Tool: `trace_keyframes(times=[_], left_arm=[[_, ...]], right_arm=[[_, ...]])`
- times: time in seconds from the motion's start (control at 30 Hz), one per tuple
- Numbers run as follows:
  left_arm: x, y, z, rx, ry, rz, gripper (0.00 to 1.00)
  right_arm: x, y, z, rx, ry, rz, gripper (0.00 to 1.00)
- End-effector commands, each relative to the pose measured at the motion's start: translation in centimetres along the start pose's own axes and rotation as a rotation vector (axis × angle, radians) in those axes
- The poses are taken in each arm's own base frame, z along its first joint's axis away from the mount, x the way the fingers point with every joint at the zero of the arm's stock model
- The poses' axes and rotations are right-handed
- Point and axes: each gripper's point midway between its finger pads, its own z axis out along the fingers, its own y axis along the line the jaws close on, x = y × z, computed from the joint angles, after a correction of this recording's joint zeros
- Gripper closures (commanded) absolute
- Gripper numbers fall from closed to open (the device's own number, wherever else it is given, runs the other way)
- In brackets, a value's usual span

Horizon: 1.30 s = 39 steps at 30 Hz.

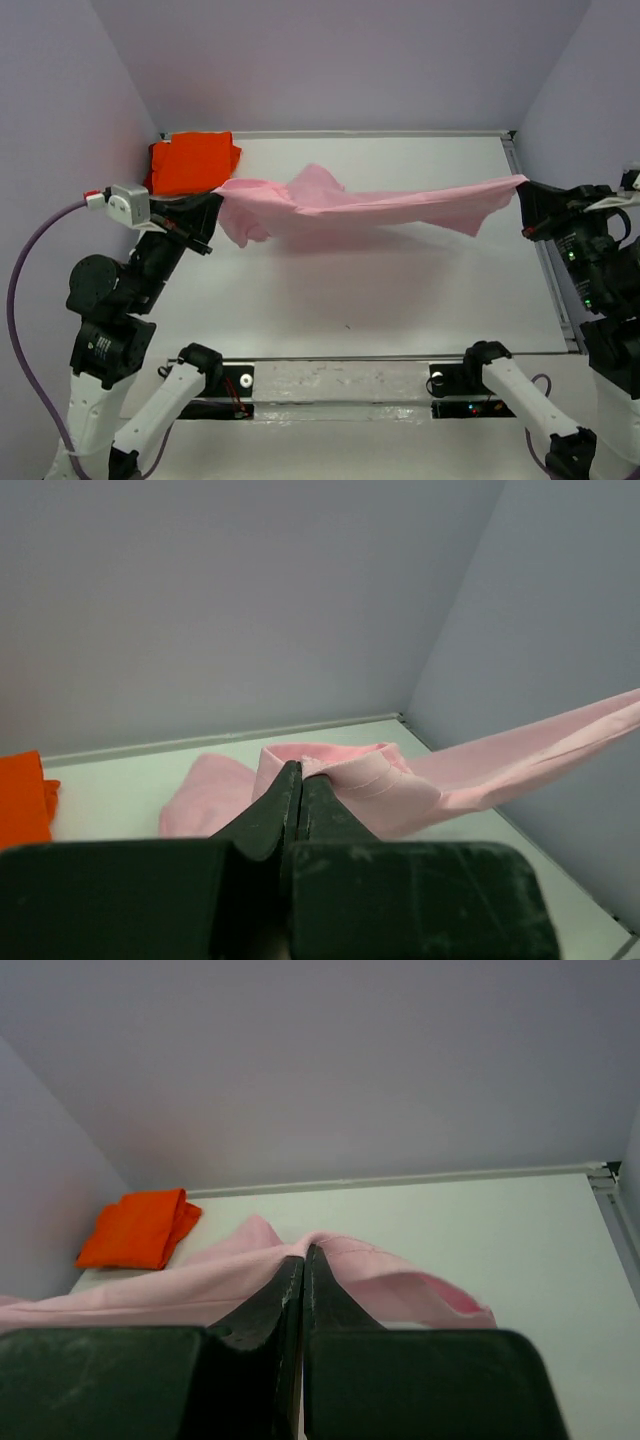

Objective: Fold and stack the t-shirts
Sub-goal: Flatten out the tshirt

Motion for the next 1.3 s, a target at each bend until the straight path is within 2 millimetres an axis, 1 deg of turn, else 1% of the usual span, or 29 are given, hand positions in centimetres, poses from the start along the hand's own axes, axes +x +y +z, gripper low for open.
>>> trace_keyframes(times=[0.0, 0.03, 0.07, 0.1, 0.13, 0.17, 0.2, 0.23, 0.27, 0.3, 0.33, 0.37, 0.43, 0.47, 0.5, 0.57, 0.6, 0.67, 0.7, 0.8, 0.83, 0.87, 0.9, 0.93, 1.0, 1.03, 1.1, 1.13, 1.27], left_arm=[[-0.5, -1.9, 1.3, 0.078, 0.062, -0.047, 1.00], [-3.9, -3.0, 1.1, 0.102, -0.002, -0.032, 1.00], [-4.2, -2.9, 2.1, 0.091, 0.012, -0.028, 1.00], [-7.9, -3.9, 1.8, 0.106, -0.059, -0.010, 1.00], [-7.8, -3.4, 3.5, 0.082, -0.029, -0.001, 1.00], [-8.6, -4.0, 3.9, 0.106, -0.036, -0.005, 1.00], [-11.5, -4.6, 4.1, 0.109, -0.087, 0.005, 1.00], [-11.5, -4.5, 5.0, 0.099, -0.073, 0.007, 1.00], [-10.5, -4.3, 7.1, 0.102, -0.042, -0.003, 1.00], [-10.3, -3.8, 8.2, 0.080, -0.036, -0.002, 1.00], [-9.9, -3.4, 10.1, 0.064, -0.027, -0.004, 1.00], [-9.5, -2.6, 11.1, 0.034, -0.022, 0.002, 1.00], [-8.5, -1.5, 13.2, 0.013, -0.004, 0.026, 1.00], [-6.4, 0.2, 15.5, -0.017, 0.047, 0.035, 1.00], [-4.0, 1.9, 17.6, -0.035, 0.091, 0.034, 1.00], [-1.5, 3.7, 19.3, -0.042, 0.132, 0.034, 1.00], [0.3, 4.8, 20.0, -0.045, 0.161, 0.024, 1.00], [5.0, 8.1, 21.6, -0.093, 0.221, 0.020, 1.00], [7.1, 9.5, 22.0, -0.115, 0.253, 0.026, 1.00], [15.7, 14.9, 22.8, -0.196, 0.377, 0.010, 1.00], [16.7, 15.9, 23.4, -0.204, 0.380, 0.014, 1.00], [20.7, 18.4, 23.5, -0.236, 0.439, 0.013, 1.00], [22.8, 19.5, 23.5, -0.255, 0.475, 0.005, 1.00], [26.5, 21.3, 23.2, -0.288, 0.543, 0.011, 1.00], [29.2, 23.5, 22.7, -0.342, 0.607, 0.009, 1.00], [31.6, 24.7, 22.3, -0.354, 0.656, -0.004, 1.00], [33.3, 25.6, 21.9, -0.363, 0.695, -0.023, 1.00], [35.0, 26.4, 21.5, -0.379, 0.732, -0.032, 1.00], [37.0, 27.9, 20.9, -0.402, 0.788, -0.078, 1.00]], right_arm=[[-3.0, 1.7, -0.1, -0.047, -0.001, 0.022, 1.00], [-4.0, 2.0, 0.0, -0.050, -0.010, 0.021, 1.00], [-4.2, 2.1, 1.3, -0.047, 0.000, 0.018, 1.00], [-6.1, 2.6, 1.1, -0.058, -0.038, 0.020, 1.00], [-6.5, 2.7, 1.7, -0.058, -0.040, 0.021, 1.00], [-6.4, 2.8, 3.4, -0.054, -0.025, 0.026, 1.00], [-6.7, 3.0, 4.1, -0.055, -0.026, 0.029, 1.00], [-7.5, 3.2, 4.7, -0.059, -0.041, 0.030, 1.00], [-7.5, 3.3, 5.6, -0.056, -0.032, 0.030, 1.00], [-6.7, 3.0, 7.9, -0.036, 0.002, 0.027, 1.00], [-7.1, 2.9, 8.7, -0.028, -0.006, 0.024, 1.00], [-6.7, 2.6, 9.9, -0.006, 0.009, 0.023, 1.00], [-4.0, 1.3, 13.9, 0.054, 0.075, 0.008, 1.00], [-3.2, 0.7, 15.1, 0.080, 0.094, -0.005, 1.00], [-0.9, -0.4, 17.4, 0.129, 0.141, -0.022, 1.00], [1.0, -1.6, 19.4, 0.172, 0.167, -0.045, 1.00], [3.7, -2.4, 20.4, 0.197, 0.218, -0.050, 1.00], [6.6, -3.4, 22.6, 0.217, 0.236, -0.053, 1.00], [8.6, -4.0, 23.2, 0.235, 0.267, -0.053, 1.00], [16.8, -6.8, 25.2, 0.303, 0.391, -0.052, 1.00], [17.4, -7.4, 26.0, 0.310, 0.388, -0.051, 1.00], [21.2, -8.7, 26.7, 0.347, 0.453, -0.060, 1.00], [23.0, -9.5, 27.1, 0.368, 0.482, -0.069, 1.00], [24.7, -10.7, 27.3, 0.405, 0.510, -0.072, 1.00], [28.6, -12.0, 27.6, 0.439, 0.579, -0.086, 1.00], [30.4, -13.0, 27.5, 0.457, 0.612, -0.085, 1.00], [31.9, -13.4, 27.5, 0.463, 0.632, -0.091, 1.00], [32.3, -14.0, 27.5, 0.471, 0.639, -0.089, 1.00], [34.8, -14.6, 27.5, 0.482, 0.685, -0.089, 1.00]])
